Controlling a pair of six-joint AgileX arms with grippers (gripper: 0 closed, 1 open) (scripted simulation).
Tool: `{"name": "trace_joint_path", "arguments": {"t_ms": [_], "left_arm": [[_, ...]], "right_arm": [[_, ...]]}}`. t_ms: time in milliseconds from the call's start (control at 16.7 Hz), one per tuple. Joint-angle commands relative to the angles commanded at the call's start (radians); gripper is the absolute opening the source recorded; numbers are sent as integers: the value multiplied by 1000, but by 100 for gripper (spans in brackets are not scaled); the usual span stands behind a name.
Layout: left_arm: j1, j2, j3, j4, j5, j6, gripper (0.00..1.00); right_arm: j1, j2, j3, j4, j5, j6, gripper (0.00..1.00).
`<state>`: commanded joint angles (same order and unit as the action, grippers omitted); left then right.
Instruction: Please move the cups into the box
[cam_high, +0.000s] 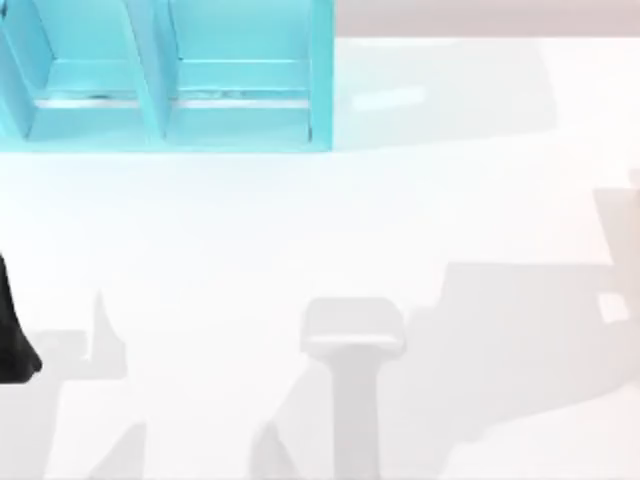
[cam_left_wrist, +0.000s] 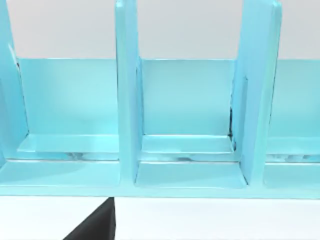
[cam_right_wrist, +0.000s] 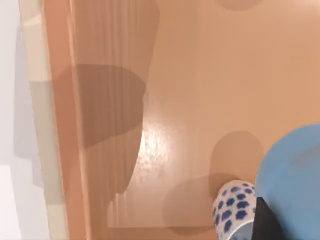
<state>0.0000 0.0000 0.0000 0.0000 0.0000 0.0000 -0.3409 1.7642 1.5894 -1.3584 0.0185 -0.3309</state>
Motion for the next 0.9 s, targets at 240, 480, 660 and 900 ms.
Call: {"name": "trace_joint_path", "arguments": {"t_ms": [240, 480, 660, 900], "left_arm": [[0, 0, 0, 0, 0, 0, 100], [0, 0, 0, 0, 0, 0, 100], [0, 0, 0, 0, 0, 0, 100], [0, 0, 0, 0, 0, 0, 100]], "right_arm": [[-9, 6, -83, 93, 0, -7, 0], [-19, 15, -161, 185, -2, -16, 0], [-27, 26, -217, 246, -2, -23, 0], [-28, 26, -218, 248, -2, -24, 0]]}}
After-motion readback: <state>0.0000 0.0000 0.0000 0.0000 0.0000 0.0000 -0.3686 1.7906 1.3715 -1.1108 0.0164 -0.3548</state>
